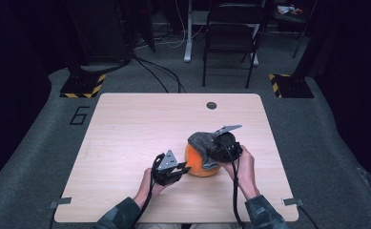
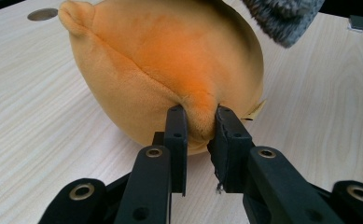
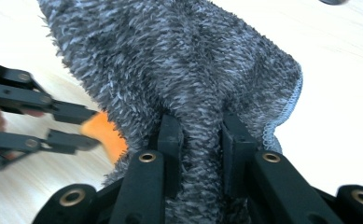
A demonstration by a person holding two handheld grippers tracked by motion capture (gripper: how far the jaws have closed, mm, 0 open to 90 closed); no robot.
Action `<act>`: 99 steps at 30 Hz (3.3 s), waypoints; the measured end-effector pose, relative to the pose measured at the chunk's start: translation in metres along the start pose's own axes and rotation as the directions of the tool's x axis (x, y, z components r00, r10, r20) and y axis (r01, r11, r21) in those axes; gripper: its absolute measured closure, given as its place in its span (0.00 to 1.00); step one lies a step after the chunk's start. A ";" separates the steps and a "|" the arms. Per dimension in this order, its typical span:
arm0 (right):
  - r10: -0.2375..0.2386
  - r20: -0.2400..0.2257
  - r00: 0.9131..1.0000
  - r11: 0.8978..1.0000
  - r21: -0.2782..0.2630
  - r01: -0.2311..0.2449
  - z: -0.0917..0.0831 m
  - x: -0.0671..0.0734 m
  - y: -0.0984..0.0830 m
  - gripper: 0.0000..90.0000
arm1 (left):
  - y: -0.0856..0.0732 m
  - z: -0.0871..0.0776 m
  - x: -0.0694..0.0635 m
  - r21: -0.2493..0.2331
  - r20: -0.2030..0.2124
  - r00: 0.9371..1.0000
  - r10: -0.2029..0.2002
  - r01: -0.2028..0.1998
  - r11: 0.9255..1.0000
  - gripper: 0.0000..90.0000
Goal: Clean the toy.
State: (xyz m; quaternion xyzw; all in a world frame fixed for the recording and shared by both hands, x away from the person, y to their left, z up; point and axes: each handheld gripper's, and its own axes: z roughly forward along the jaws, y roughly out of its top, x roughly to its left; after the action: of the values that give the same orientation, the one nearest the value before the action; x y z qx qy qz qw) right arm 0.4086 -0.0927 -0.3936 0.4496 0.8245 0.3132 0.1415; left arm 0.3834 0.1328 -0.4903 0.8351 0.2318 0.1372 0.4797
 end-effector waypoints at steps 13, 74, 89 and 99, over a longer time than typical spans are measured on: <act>-0.012 -0.024 1.000 1.000 -0.008 0.012 0.025 0.016 0.005 0.81 | 0.000 0.001 -0.001 -0.018 -0.008 1.000 -0.003 0.003 1.000 0.86; 0.184 0.065 0.981 0.973 0.127 -0.191 0.031 -0.061 -0.052 0.80 | -0.001 0.003 -0.001 -0.009 0.016 1.000 0.000 0.000 1.000 0.85; 0.211 0.149 0.966 0.971 0.081 -0.224 0.021 -0.072 -0.051 0.80 | -0.004 0.002 0.006 0.000 0.008 0.999 -0.034 0.034 0.999 0.85; 0.121 0.028 0.992 0.991 0.048 -0.122 0.020 -0.044 -0.032 0.80 | -0.004 0.003 0.005 -0.001 -0.017 1.000 -0.025 0.025 1.000 0.78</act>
State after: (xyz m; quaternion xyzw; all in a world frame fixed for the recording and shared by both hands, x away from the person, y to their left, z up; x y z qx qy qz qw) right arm 0.4224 -0.1347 -0.4313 0.5062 0.8012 0.2953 0.1212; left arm 0.3881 0.1349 -0.4954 0.8309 0.2461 0.1383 0.4795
